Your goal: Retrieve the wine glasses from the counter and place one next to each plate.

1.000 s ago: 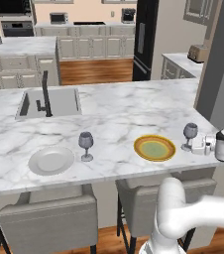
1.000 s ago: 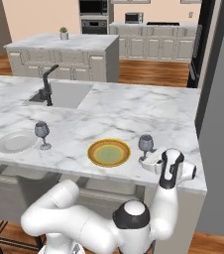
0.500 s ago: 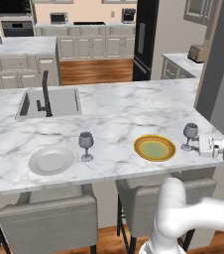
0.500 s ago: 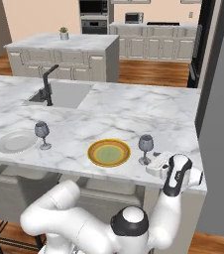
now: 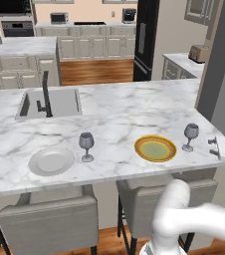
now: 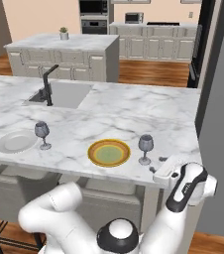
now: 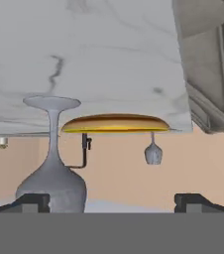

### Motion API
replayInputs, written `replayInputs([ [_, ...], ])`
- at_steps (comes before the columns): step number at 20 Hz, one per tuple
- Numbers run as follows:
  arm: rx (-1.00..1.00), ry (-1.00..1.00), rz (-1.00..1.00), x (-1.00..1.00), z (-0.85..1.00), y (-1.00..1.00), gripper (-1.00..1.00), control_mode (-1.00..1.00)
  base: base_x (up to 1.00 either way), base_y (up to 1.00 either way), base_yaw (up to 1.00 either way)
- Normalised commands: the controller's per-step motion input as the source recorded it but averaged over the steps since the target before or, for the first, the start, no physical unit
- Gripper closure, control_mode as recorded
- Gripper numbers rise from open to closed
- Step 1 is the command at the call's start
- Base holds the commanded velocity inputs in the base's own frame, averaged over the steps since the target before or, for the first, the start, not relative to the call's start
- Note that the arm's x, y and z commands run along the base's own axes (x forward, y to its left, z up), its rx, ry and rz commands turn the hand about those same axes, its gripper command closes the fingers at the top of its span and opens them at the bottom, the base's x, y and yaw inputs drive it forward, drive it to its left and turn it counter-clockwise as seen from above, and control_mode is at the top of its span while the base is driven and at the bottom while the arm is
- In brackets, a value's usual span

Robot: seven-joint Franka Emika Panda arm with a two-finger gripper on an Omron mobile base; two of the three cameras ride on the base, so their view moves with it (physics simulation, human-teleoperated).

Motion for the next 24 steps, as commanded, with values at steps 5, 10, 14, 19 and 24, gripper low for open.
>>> replayInputs([
  [5,0.0,-0.28,0.0,-0.85,0.93,0.06,-1.0,-1.0,0.0,0.0,0.0],
  [10,0.12,-0.26,0.0,-0.43,1.0,0.38,-1.0,-1.0,0.0,0.0,0.0],
  [14,0.05,-0.36,0.0,-0.68,1.0,0.46,-1.0,-1.0,0.0,0.0,0.0],
  [19,0.0,-0.36,-0.01,-0.65,1.0,0.67,-1.0,-1.0,0.0,0.0,0.0],
  [24,-0.01,-0.29,-0.01,-0.76,1.0,0.44,-1.0,-1.0,0.0,0.0,0.0],
])
